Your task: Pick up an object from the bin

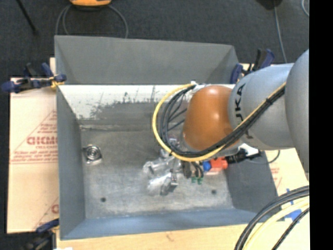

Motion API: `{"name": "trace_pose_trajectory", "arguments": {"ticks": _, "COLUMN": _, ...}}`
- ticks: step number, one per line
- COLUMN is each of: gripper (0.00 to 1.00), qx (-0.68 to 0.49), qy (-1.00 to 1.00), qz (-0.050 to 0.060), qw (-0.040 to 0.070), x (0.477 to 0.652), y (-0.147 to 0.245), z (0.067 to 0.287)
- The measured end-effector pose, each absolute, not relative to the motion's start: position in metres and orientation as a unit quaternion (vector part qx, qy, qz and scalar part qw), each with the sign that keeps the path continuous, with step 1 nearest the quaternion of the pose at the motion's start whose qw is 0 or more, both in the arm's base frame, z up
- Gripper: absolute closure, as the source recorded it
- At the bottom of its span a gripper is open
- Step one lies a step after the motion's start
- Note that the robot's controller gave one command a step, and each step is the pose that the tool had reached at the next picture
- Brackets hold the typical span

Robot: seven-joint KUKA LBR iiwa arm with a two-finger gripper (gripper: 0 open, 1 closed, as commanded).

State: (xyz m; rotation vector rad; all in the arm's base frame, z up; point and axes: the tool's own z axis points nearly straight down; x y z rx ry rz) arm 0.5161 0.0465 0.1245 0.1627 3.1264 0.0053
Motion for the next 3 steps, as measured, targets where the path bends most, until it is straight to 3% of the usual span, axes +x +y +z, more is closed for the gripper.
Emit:
{"name": "trace_pose_trajectory", "arguments": {"ticks": 1, "gripper": 0.00, "qx": 0.105, "qy": 0.995, "qz": 0.000, "qw": 0.004, "x": 0.515, "y": 0.047, "z": 0.112}}
{"name": "trace_pose_trajectory", "arguments": {"ticks": 2, "gripper": 1.00, "qx": 0.106, "qy": 0.994, "qz": 0.000, "qw": 0.003, "x": 0.515, "y": 0.047, "z": 0.111}}
{"name": "trace_pose_trajectory", "arguments": {"ticks": 3, "gripper": 1.00, "qx": 0.115, "qy": 0.993, "qz": 0.001, "qw": 0.005, "x": 0.542, "y": 0.048, "z": 0.200}}
